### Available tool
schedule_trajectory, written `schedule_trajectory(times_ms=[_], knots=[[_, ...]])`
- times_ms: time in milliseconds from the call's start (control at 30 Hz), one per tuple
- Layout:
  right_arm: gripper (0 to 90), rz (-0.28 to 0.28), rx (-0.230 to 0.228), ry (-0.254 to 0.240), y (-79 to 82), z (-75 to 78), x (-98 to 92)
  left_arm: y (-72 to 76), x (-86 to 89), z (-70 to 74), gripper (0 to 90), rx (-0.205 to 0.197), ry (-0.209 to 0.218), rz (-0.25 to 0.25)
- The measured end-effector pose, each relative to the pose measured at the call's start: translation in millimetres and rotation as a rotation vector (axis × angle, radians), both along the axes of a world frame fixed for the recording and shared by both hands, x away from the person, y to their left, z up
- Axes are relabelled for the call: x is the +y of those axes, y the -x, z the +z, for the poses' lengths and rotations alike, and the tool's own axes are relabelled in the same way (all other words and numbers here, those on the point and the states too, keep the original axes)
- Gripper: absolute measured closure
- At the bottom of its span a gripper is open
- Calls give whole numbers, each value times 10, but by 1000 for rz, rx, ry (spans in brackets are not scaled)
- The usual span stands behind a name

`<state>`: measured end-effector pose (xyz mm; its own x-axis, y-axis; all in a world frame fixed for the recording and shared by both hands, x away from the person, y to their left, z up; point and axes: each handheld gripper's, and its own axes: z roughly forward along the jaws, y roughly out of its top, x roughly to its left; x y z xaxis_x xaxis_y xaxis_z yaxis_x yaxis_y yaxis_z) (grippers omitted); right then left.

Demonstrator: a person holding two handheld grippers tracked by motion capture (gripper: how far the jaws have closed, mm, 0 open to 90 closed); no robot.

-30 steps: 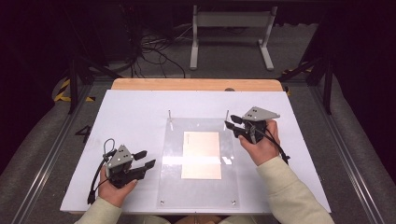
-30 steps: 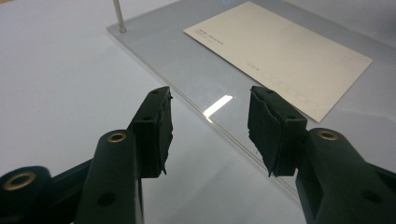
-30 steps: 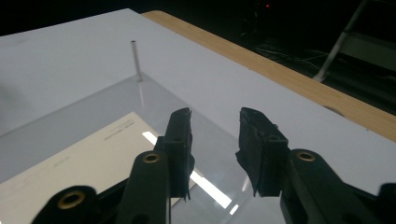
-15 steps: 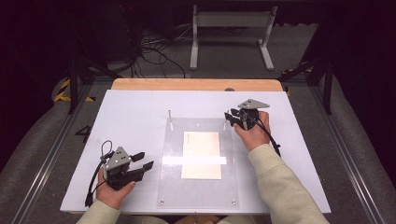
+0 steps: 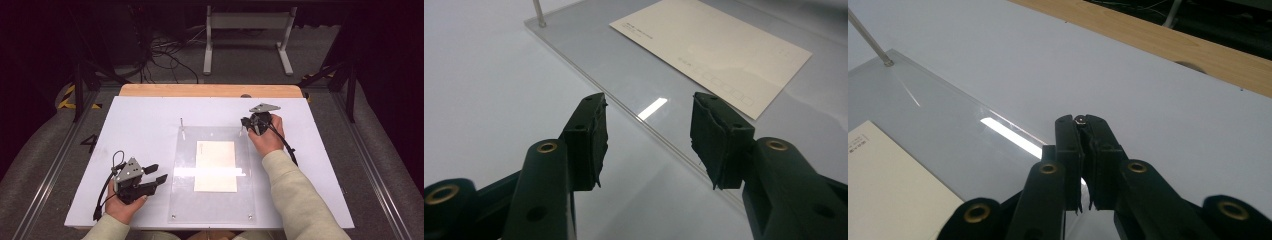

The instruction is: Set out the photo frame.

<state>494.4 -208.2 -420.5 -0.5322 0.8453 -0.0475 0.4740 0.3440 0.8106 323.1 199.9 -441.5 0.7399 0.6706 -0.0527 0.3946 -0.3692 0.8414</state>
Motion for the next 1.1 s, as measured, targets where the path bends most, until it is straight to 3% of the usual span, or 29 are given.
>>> schedule_trajectory(times_ms=[233, 367, 500, 733, 900, 1100], knots=[[856, 20, 23, -43, -59, -36, -60, 20, -26, 3, 491, 1, 2, -13], [858, 27, 47, -93, -118, -68, -117, 27, -33, 6, 489, -7, -6, -19], [859, 17, 80, -74, -162, -35, -91, 36, -30, 7, 489, -7, -1, -17], [860, -2, 106, -129, -232, -58, -121, 46, 27, 39, 485, -25, 6, -4], [861, -7, 124, -181, -295, -83, -156, 58, 114, 69, 451, -65, 1, 14], [862, -17, 147, -225, -350, -97, -175, 100, 114, 41, 369, -123, -34, -28]])
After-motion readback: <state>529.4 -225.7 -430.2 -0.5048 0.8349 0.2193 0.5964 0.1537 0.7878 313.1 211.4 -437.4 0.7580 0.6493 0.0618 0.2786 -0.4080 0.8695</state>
